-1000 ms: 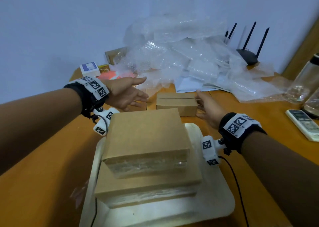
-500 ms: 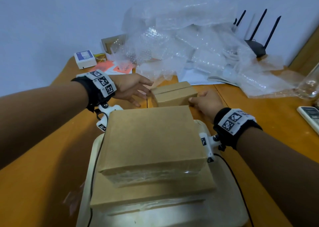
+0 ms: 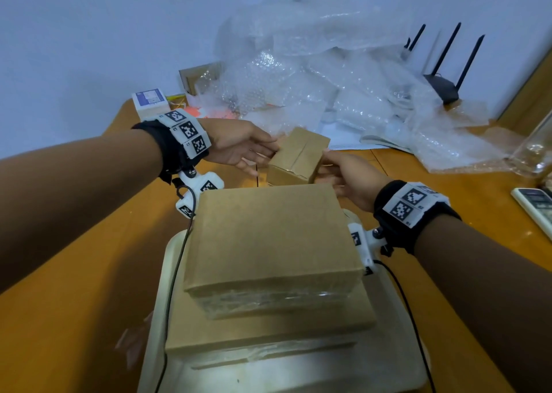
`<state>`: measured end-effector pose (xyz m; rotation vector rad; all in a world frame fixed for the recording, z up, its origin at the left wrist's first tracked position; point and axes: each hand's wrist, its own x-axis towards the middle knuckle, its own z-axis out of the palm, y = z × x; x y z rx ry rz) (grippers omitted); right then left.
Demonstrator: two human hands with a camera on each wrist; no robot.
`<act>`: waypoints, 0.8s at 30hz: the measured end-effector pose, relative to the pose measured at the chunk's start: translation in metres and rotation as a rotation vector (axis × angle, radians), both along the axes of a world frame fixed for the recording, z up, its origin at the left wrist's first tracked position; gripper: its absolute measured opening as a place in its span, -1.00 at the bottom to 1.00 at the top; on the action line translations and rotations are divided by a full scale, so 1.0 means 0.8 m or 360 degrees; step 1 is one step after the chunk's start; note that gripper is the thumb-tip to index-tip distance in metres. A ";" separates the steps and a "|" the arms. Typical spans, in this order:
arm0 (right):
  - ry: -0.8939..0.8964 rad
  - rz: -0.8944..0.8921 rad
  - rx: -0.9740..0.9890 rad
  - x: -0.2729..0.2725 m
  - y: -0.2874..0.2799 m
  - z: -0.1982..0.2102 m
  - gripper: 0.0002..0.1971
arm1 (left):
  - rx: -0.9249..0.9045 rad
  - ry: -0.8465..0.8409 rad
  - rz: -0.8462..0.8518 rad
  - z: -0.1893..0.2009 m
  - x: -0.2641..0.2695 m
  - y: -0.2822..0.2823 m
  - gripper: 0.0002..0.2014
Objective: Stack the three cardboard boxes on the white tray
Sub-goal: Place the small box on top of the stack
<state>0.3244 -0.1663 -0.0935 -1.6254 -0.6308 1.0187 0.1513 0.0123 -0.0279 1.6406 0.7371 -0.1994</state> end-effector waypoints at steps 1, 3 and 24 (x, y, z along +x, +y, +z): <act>0.0004 0.0005 0.0021 -0.001 -0.001 0.005 -0.47 | 0.0019 -0.0026 0.0005 0.005 -0.002 -0.002 -0.59; -0.0031 0.0008 0.0074 -0.004 -0.005 0.019 -0.54 | 0.0037 -0.0088 0.0005 0.017 -0.006 -0.005 -0.57; -0.0204 -0.0062 0.0680 -0.079 -0.067 0.170 -0.97 | 0.0102 -0.0711 0.0328 0.149 -0.086 -0.103 -0.65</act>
